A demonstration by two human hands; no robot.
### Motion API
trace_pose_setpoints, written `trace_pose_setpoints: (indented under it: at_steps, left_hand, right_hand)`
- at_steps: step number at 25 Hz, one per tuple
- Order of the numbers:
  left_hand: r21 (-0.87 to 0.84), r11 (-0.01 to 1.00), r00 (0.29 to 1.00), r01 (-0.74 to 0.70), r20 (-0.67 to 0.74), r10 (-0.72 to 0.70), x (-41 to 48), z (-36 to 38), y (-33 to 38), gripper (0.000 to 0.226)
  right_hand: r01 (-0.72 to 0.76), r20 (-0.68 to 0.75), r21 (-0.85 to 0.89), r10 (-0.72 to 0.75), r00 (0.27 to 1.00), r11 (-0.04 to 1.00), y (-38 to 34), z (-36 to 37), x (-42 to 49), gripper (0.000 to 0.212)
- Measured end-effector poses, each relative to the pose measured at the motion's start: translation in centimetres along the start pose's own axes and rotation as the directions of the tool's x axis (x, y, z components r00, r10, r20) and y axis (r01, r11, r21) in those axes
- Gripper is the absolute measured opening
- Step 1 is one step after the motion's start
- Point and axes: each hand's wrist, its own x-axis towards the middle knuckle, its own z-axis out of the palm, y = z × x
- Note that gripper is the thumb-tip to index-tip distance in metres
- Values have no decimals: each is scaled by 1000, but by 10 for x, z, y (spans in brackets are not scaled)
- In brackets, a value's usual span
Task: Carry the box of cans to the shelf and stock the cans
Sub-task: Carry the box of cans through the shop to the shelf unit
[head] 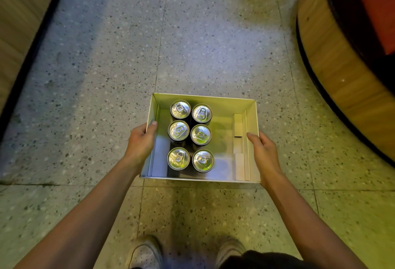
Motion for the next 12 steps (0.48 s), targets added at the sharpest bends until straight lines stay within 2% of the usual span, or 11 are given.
trace_pose_setpoints:
  at_steps: [7, 12]
  left_hand:
    - [-73, 997, 999, 38, -33, -40, -83, -66, 155, 30]
    - [-44, 999, 998, 16, -58, -19, -174, -135, 311, 23]
  right_hand:
    - [56, 40, -13, -55, 998, 998, -168, -21, -77, 28]
    - [60, 44, 0, -60, 997, 998, -324, -48, -171, 28]
